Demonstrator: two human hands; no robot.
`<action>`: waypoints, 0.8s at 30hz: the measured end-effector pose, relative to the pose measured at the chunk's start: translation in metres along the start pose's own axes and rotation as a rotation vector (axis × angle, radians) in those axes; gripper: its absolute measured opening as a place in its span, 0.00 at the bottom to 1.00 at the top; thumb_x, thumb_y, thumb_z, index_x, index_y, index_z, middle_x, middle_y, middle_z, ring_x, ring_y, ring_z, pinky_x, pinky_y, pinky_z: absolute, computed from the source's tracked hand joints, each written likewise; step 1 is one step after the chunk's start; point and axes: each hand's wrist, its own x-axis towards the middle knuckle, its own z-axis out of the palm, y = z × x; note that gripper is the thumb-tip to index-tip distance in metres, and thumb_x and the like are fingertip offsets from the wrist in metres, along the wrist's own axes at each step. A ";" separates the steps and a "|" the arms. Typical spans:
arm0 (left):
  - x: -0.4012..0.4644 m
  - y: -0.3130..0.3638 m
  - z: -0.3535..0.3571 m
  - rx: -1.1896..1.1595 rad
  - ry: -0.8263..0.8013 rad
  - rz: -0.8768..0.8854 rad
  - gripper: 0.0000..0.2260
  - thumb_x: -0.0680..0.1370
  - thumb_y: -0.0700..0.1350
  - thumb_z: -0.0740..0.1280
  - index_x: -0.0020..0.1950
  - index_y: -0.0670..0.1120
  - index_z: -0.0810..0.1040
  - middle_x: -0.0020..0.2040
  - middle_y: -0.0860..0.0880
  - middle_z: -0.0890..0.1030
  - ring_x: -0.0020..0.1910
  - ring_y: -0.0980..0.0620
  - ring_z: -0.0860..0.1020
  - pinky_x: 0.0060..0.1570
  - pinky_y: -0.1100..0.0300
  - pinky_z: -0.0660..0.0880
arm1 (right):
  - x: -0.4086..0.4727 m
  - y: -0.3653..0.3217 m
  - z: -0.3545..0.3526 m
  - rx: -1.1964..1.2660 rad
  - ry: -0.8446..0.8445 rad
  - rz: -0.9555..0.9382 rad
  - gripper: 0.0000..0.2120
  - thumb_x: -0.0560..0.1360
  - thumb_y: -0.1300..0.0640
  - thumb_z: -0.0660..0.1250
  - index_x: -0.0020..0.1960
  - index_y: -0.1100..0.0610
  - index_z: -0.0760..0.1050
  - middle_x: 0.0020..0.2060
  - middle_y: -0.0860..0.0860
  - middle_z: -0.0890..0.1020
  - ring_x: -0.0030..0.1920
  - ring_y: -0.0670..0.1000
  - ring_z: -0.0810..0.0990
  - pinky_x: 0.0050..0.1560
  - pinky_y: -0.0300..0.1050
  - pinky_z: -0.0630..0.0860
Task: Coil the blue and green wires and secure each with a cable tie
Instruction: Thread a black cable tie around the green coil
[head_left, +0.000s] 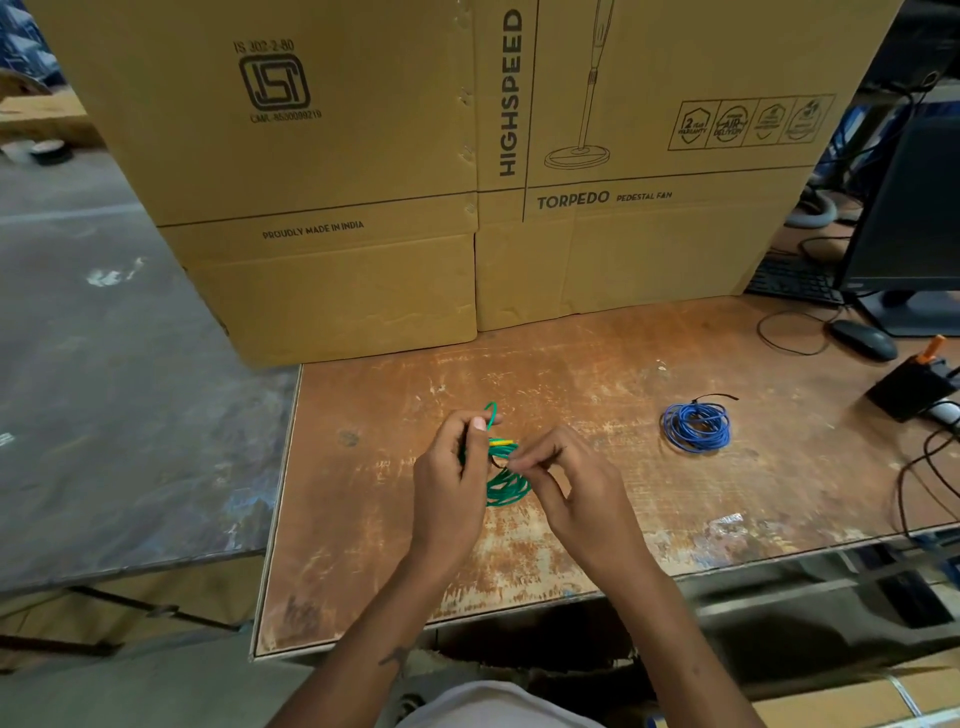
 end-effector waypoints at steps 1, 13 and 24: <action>-0.001 0.001 0.000 0.003 -0.004 0.013 0.09 0.87 0.49 0.60 0.57 0.53 0.80 0.35 0.49 0.79 0.34 0.45 0.77 0.34 0.46 0.72 | 0.000 0.001 0.001 -0.059 0.040 -0.058 0.08 0.81 0.70 0.72 0.51 0.57 0.80 0.49 0.46 0.83 0.54 0.45 0.81 0.55 0.38 0.76; -0.001 0.006 0.004 -0.132 -0.057 0.084 0.10 0.86 0.38 0.58 0.66 0.48 0.66 0.34 0.54 0.75 0.33 0.57 0.75 0.35 0.59 0.72 | -0.010 0.025 0.007 -0.341 0.211 -0.591 0.01 0.77 0.67 0.78 0.47 0.63 0.87 0.52 0.55 0.89 0.66 0.60 0.84 0.61 0.66 0.79; 0.008 0.005 -0.006 -0.163 -0.164 0.132 0.09 0.86 0.39 0.54 0.65 0.47 0.67 0.37 0.50 0.79 0.33 0.54 0.76 0.34 0.59 0.72 | 0.016 0.013 -0.002 -0.428 0.018 -0.660 0.11 0.87 0.65 0.61 0.46 0.62 0.75 0.46 0.61 0.84 0.64 0.58 0.76 0.72 0.50 0.71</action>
